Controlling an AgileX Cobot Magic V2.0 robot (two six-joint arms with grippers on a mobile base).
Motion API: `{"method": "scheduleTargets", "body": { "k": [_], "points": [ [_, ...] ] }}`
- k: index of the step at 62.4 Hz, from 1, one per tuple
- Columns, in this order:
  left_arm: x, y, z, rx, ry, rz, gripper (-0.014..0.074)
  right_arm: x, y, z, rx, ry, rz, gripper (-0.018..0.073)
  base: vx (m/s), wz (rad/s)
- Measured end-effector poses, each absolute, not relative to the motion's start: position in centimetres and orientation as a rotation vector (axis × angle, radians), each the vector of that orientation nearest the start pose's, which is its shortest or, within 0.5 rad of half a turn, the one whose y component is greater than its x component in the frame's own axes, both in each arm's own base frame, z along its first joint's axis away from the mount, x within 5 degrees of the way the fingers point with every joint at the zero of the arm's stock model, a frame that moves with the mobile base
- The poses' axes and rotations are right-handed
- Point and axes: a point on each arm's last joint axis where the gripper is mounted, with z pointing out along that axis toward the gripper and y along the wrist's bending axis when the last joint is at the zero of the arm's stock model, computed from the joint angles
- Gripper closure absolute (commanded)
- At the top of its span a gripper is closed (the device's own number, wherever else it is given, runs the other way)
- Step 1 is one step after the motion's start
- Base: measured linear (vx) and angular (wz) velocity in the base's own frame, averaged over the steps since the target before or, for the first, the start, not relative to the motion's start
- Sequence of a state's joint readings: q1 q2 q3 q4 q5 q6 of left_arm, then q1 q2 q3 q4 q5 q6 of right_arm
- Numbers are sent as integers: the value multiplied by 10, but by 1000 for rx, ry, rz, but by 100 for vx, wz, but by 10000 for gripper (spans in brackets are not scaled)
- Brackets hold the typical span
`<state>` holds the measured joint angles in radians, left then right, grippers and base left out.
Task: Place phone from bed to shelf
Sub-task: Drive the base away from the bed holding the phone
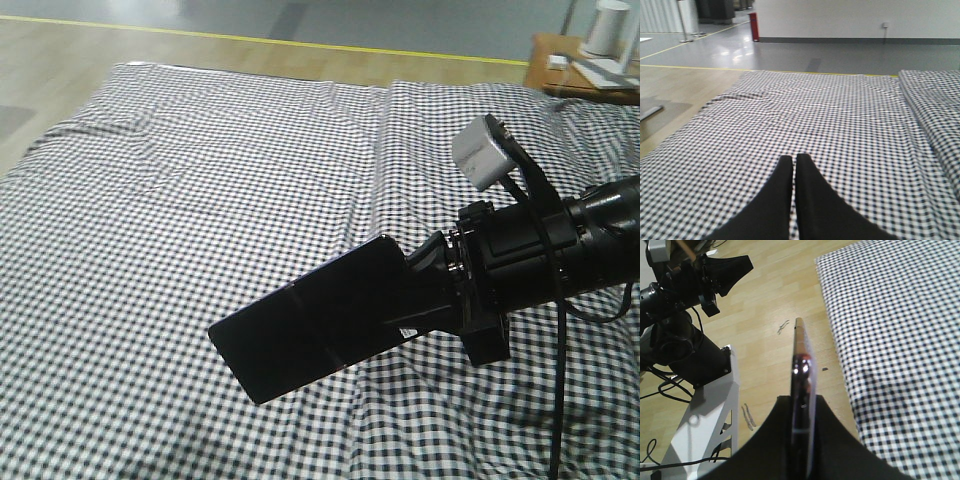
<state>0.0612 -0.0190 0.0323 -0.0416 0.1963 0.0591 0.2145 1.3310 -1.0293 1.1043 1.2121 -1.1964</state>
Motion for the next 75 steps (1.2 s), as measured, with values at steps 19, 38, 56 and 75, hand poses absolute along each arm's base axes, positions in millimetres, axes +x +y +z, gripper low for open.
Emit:
{"method": "scheduleTargets", "body": {
  "k": [19, 38, 56, 75],
  "points": [
    [56, 3, 185, -30, 1693, 53, 595, 221, 126, 330, -1167, 1980, 1106, 561, -13, 50],
    [56, 3, 185, -30, 1693, 53, 595, 221, 126, 330, -1168, 1979, 1105, 561, -16, 60],
    [56, 3, 185, -30, 1693, 53, 595, 221, 126, 330, -1168, 1979, 1105, 561, -16, 63],
    [56, 3, 185, -30, 1693, 53, 595, 221, 126, 330, -1168, 1979, 1105, 561, -15, 67]
  ]
}}
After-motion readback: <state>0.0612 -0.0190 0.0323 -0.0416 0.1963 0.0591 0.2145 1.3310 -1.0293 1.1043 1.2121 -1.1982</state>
